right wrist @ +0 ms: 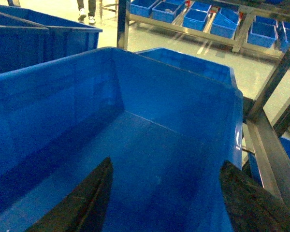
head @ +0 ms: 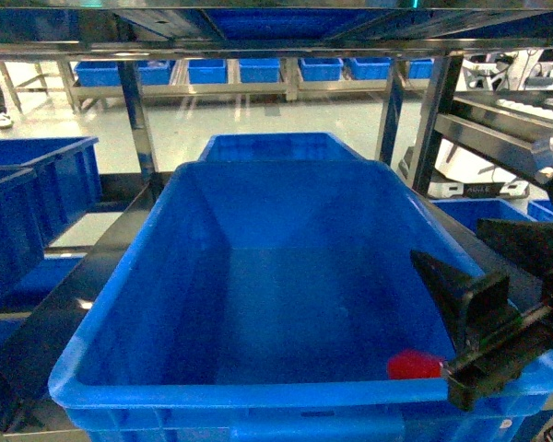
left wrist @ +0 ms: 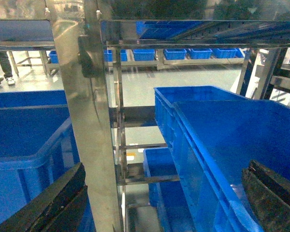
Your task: Pick red block from blue box to shelf
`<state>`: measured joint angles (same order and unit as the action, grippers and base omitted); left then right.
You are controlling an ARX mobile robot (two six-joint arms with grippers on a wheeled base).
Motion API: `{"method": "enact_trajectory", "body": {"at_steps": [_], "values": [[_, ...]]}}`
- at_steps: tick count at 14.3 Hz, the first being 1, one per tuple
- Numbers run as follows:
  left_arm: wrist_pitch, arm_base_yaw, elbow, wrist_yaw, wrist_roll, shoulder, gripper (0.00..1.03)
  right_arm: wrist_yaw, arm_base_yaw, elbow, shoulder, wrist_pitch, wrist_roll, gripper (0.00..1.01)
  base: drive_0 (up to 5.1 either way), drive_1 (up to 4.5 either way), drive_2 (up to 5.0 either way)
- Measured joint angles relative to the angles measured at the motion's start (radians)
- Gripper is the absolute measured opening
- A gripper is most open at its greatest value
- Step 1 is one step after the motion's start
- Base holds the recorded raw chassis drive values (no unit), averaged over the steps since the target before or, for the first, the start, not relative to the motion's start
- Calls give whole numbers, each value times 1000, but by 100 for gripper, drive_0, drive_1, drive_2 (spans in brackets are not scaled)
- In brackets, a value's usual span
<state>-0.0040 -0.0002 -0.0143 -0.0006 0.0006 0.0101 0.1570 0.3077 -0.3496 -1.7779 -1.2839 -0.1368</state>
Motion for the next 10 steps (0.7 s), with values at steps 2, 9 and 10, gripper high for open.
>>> {"method": "enact_trajectory", "body": {"at_steps": [2,9,10], "values": [[0,0,0,0,0,0,98,-13,35,79,130,4,31,93,0,0,0],[0,0,0,0,0,0,98,-144,6,286,1436,743,177,98,0,0,0],[0,0,0,0,0,0,98,-211,1,289,1585,836,181,98,0,0,0]]}}
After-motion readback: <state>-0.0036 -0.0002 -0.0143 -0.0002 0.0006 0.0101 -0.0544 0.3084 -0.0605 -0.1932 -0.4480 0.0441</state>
